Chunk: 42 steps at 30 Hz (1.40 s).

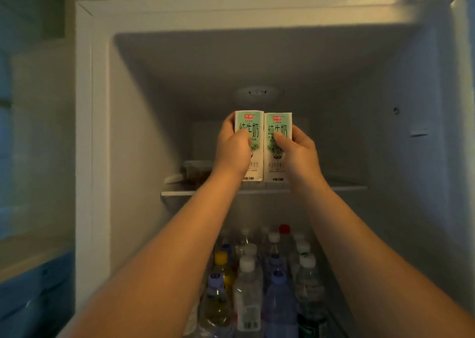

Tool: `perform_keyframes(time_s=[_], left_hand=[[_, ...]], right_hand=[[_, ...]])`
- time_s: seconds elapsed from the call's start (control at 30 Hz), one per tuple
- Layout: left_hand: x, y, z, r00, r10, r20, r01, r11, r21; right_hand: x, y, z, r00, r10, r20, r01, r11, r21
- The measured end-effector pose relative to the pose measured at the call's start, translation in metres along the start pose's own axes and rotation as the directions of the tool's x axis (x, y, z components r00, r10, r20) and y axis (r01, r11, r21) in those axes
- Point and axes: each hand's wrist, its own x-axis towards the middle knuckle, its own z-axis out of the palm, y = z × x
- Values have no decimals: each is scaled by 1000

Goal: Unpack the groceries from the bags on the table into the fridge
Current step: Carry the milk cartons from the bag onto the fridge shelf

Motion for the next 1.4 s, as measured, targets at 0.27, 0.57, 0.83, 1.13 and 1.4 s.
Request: perform_keyframes(time_s=[0.27, 0.57, 0.83, 1.13, 1.4], left_hand=[[39, -28, -3, 982, -185, 29, 182, 980, 87], [63, -32, -19, 946, -196, 258, 44, 866, 498], [91, -12, -26, 908, -260, 329, -205, 410, 889], [128, -47, -20, 931, -226, 285, -250, 172, 953], [150, -75, -25, 954, -186, 237, -243, -10, 970]], right_hand=[[40, 25, -5, 982, 179, 63, -164, 968, -192], [54, 32, -29, 918, 336, 212, -200, 853, -482], [62, 31, -39, 885, 424, 190, -127, 614, -779], [93, 58, -13, 893, 445, 63, -188, 498, -847], [125, 80, 10, 885, 461, 64, -90, 305, -948]])
